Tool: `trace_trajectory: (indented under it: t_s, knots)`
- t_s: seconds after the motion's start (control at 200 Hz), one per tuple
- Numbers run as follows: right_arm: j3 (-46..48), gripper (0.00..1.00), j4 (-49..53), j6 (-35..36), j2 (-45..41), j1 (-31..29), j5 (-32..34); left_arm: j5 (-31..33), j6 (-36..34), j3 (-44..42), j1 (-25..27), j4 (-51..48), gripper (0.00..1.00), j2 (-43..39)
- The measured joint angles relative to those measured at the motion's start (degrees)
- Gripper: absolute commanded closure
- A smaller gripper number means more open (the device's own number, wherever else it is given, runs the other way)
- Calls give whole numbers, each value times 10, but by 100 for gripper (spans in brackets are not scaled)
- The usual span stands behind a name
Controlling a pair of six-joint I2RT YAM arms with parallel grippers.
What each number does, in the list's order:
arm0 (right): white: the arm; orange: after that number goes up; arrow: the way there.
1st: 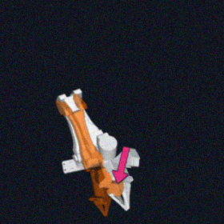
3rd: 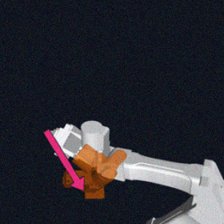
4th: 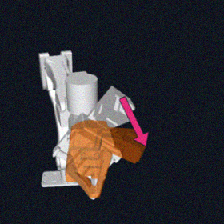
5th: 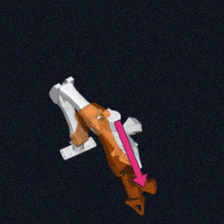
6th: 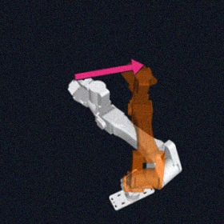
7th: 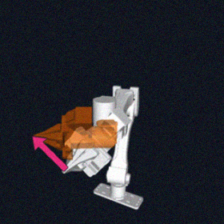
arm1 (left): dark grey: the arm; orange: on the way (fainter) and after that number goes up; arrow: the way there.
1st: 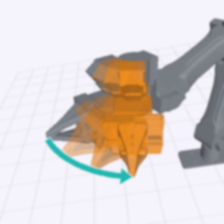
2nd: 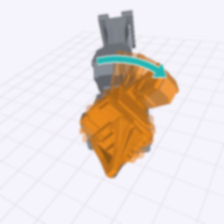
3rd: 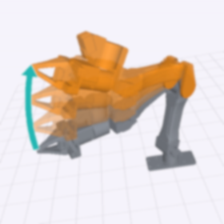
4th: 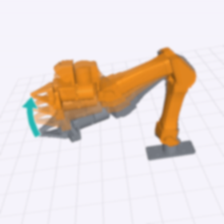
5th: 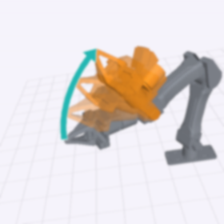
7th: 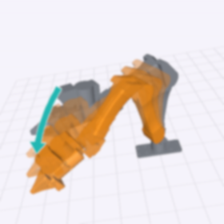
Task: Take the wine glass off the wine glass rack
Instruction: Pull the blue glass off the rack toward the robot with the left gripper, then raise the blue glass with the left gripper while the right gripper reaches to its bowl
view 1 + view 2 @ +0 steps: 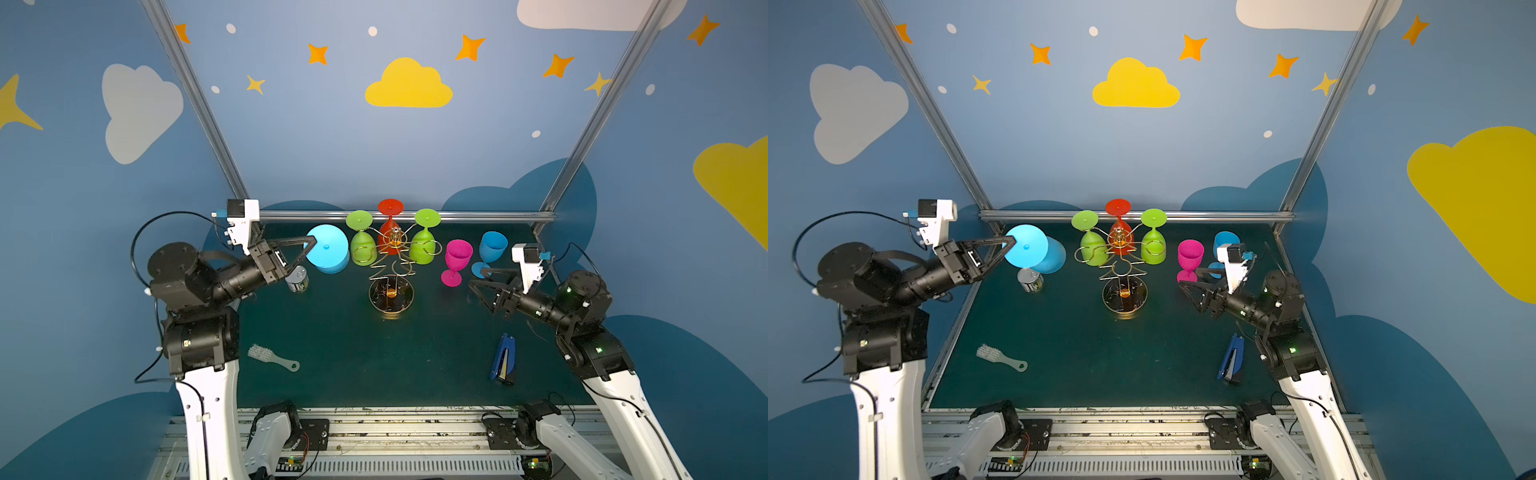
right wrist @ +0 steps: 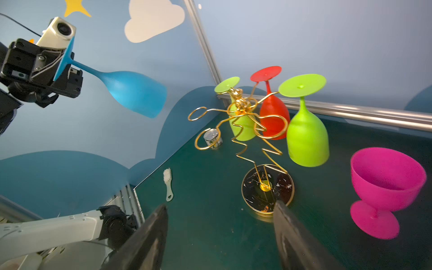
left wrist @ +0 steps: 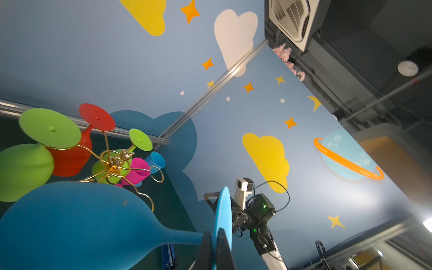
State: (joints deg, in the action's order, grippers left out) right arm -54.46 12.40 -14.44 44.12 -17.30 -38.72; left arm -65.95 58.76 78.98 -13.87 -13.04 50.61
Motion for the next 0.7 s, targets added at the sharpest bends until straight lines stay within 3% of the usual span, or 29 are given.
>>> trace_trajectory:
  t_s: [0.13, 0.37, 0.701]
  knots:
    - [0, 29, -18, 24, 1, -45, -10, -38, 22, -9, 22, 29, 97, -16]
    - [0, 28, -70, 71, 18, -133, -6, -54, 68, -40, 66, 81, 97, 6]
    - [-24, 23, -153, 167, 100, -243, 94, -46, 115, -40, 109, 144, 97, 55]
